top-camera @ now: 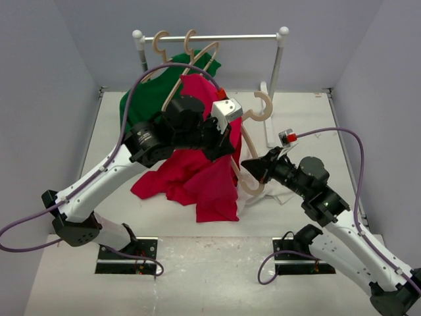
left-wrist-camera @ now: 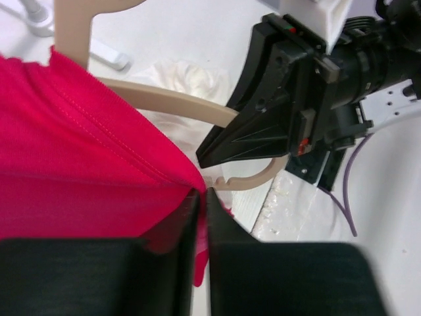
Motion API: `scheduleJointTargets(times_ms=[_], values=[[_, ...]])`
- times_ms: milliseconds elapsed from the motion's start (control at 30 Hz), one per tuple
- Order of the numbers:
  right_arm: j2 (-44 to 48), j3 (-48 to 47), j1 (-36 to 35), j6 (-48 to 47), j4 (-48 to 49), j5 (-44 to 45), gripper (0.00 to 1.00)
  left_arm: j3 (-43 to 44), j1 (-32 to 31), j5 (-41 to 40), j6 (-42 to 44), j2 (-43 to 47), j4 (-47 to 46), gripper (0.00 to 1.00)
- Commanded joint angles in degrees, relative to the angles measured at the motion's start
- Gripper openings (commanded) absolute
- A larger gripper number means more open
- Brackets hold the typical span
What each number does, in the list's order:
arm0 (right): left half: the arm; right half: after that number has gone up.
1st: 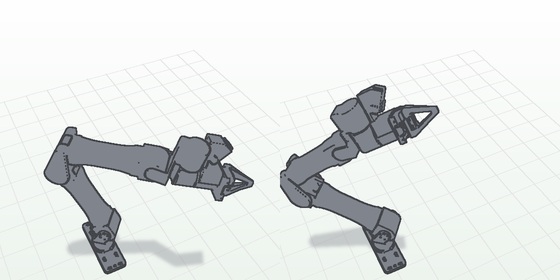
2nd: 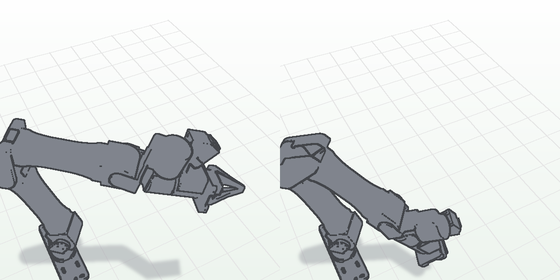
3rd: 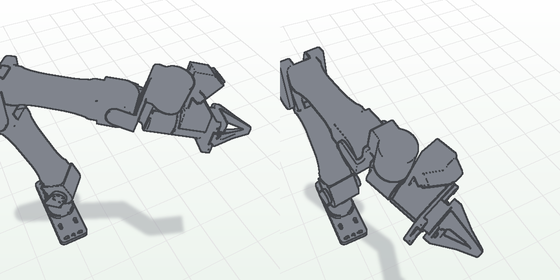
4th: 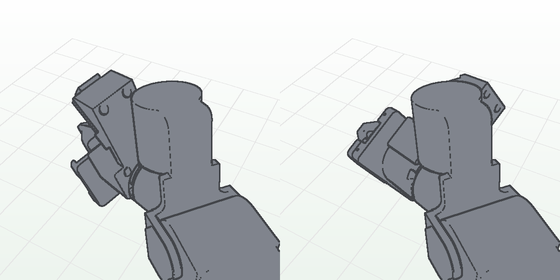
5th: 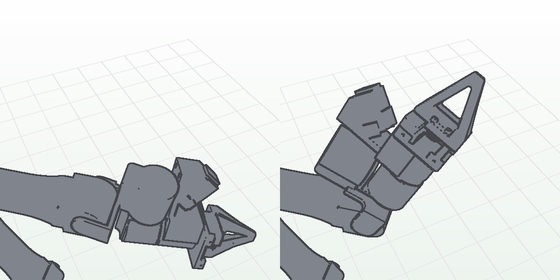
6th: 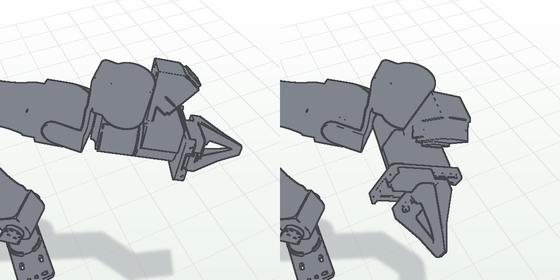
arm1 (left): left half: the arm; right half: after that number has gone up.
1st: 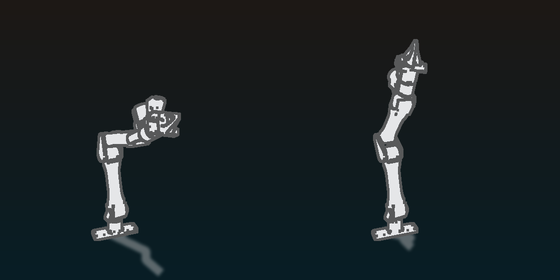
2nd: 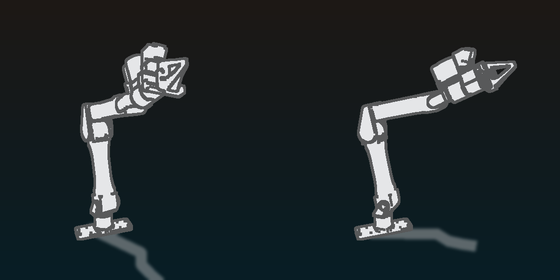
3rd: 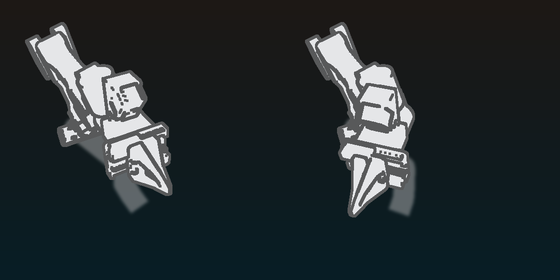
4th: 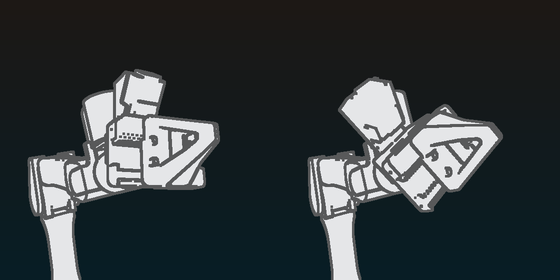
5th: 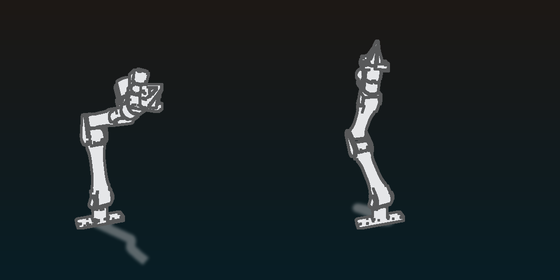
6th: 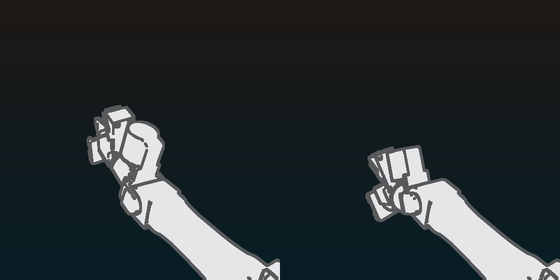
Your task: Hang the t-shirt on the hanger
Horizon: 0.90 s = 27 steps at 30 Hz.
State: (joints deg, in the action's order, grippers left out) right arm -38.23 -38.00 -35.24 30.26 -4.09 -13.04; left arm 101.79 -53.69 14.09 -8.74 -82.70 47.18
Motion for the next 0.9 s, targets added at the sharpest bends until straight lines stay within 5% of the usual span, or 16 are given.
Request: scheduleJointTargets(times_ms=[0, 33, 67, 167, 267, 367, 633, 867], values=[[0.47, -1.07, 0.14, -5.20, 9.03, 1.38, 0.00, 6.26, -1.16, -11.43, 2.07, 1.74, 3.74, 0.22], [0.68, 0.14, 0.18, -5.89, 11.78, 1.34, 0.00, 7.84, -1.16, -16.83, 1.92, 1.86, 3.95, 0.43], [1.05, 1.85, 0.39, -6.27, 15.43, 1.93, 0.00, 10.20, -1.16, -24.40, 1.82, 1.91, 4.12, 0.77], [0.98, 3.80, 1.39, -9.48, 21.46, 1.72, 0.00, 16.08, -0.47, -34.14, 3.54, 1.08, 3.91, 0.99], [0.15, 3.25, 5.32, -13.49, 22.44, -3.12, 0.00, 23.19, 8.23, -32.44, 5.54, -2.48, 3.20, 1.00], [0.33, 4.21, 11.76, -15.82, 23.54, -14.50, 0.00, 24.44, 21.31, -8.80, 12.92, -4.40, -0.97, 0.99], [3.74, 5.20, 19.63, -30.09, 15.58, -35.91, 0.00, 21.14, 22.31, 33.09, 34.60, -1.67, -5.89, 1.00], [-1.95, -3.05, 19.86, -41.96, -0.82, -45.75, 0.00, 21.70, 22.31, 43.04, 45.34, -0.63, 6.45, 1.00]])
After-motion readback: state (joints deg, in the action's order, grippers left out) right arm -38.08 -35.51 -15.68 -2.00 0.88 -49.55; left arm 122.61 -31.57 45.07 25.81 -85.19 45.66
